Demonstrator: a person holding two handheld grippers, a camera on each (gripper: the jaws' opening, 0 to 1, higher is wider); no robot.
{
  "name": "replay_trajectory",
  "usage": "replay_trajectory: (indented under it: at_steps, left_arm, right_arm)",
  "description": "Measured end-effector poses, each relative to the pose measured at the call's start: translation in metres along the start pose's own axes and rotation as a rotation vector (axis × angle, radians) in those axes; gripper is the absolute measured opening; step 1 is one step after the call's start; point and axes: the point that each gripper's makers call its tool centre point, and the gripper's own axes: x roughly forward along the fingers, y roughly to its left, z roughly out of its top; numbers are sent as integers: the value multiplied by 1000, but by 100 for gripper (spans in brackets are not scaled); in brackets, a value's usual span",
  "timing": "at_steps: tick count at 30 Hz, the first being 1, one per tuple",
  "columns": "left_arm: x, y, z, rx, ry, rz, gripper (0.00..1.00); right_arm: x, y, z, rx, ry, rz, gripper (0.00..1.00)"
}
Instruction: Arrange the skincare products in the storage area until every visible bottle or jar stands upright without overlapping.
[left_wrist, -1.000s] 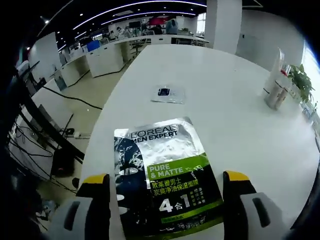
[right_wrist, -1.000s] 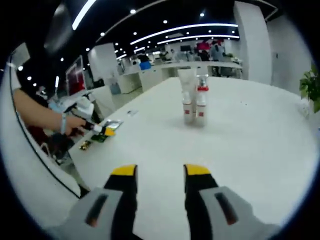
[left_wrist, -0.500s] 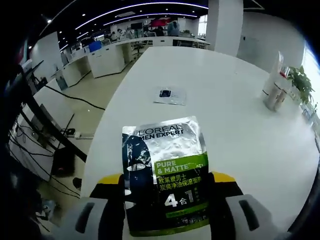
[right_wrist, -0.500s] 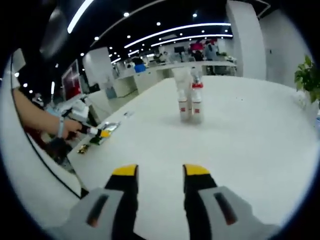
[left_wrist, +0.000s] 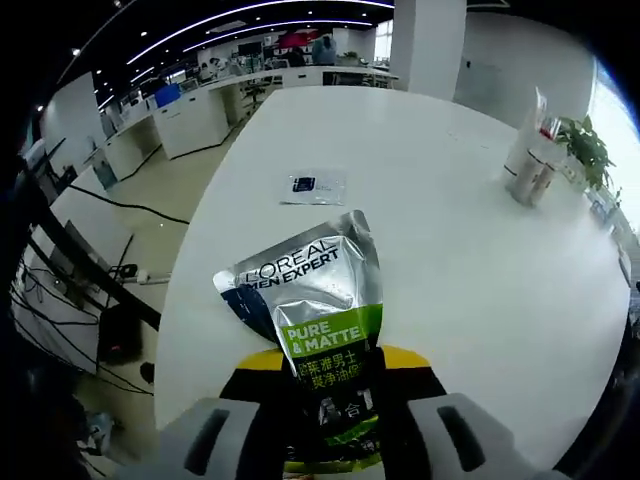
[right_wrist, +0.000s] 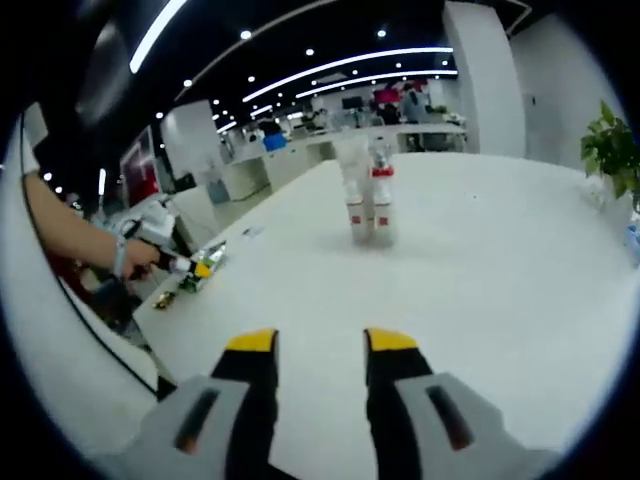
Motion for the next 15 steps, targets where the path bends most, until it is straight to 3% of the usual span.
replay_trajectory:
  at_steps: [3,4,6,10,15]
  left_arm:
    - [-1,-9,0,-38,21,-44,18]
    - [-2,-17,2,-39,20,-91,16]
    - [-6,-15,1,-53,48,-91,14]
    - [-18,-38,14,-133,-2,-205,10]
    - [-39,-70,34,-153,-73,-319,8]
  right_arm:
    - [-1,-3,-2,17,1,0,31]
    - [-1,-3,-2,19,0,1,31]
    - [0,0,0,14,0,13,31]
    - [2,4,8,25,-9,45,30]
    - [13,18,23,84,-32,107,30]
